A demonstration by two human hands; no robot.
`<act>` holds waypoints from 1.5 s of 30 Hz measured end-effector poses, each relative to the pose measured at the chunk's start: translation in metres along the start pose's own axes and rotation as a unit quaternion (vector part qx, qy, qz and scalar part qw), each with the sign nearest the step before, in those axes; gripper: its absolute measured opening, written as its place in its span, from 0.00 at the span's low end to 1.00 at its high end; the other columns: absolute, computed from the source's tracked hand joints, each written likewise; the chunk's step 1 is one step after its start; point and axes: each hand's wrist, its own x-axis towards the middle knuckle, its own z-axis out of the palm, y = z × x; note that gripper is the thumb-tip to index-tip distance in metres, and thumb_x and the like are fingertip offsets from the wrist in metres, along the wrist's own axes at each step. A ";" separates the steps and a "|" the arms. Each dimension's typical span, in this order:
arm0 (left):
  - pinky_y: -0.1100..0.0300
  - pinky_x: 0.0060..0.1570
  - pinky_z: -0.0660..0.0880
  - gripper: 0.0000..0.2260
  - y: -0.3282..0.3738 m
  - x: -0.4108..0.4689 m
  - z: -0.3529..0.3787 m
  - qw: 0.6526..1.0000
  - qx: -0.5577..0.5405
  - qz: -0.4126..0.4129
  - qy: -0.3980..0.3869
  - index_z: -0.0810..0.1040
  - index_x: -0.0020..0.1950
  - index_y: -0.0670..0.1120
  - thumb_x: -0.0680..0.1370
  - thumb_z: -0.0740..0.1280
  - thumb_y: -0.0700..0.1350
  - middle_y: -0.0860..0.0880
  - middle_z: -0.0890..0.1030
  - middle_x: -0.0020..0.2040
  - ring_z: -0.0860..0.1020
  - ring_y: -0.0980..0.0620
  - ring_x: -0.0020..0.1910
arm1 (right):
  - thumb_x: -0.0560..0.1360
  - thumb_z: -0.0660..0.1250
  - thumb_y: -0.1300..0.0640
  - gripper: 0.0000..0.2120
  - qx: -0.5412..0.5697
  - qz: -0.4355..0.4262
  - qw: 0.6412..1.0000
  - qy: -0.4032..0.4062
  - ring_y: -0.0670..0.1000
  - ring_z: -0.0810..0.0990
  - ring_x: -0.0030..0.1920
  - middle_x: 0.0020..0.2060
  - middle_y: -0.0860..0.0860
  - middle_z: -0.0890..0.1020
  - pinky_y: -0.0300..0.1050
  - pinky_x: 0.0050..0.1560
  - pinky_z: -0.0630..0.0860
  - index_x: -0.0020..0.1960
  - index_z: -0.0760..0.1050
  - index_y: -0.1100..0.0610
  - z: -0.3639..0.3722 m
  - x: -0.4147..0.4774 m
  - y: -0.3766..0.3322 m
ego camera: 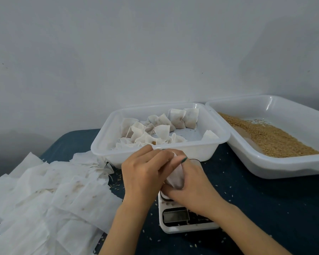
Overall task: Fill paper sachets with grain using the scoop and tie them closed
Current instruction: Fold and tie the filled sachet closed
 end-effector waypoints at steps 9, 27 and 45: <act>0.63 0.36 0.68 0.20 0.002 0.001 -0.003 0.965 -0.170 -0.198 0.012 0.75 0.47 0.53 0.85 0.48 0.57 0.59 0.78 0.42 0.74 0.60 0.36 | 0.75 0.69 0.55 0.07 0.064 0.074 0.984 0.146 0.45 0.80 0.30 0.35 0.47 0.82 0.42 0.29 0.77 0.51 0.74 0.50 -0.060 0.017 -0.003; 0.63 0.33 0.68 0.15 -0.003 -0.009 0.001 0.950 -0.144 -0.241 -0.137 0.74 0.49 0.57 0.84 0.50 0.56 0.59 0.78 0.40 0.74 0.58 0.33 | 0.70 0.69 0.41 0.16 -0.484 0.396 0.780 0.017 0.51 0.76 0.40 0.39 0.49 0.77 0.45 0.41 0.68 0.42 0.69 0.51 -0.207 0.056 0.070; 0.65 0.33 0.67 0.17 -0.001 -0.009 -0.001 0.954 -0.111 -0.222 -0.169 0.76 0.50 0.53 0.84 0.50 0.56 0.59 0.79 0.39 0.74 0.63 0.33 | 0.65 0.73 0.35 0.21 -0.484 0.374 0.791 -0.021 0.51 0.78 0.40 0.39 0.49 0.79 0.48 0.46 0.77 0.43 0.69 0.50 -0.208 0.059 0.072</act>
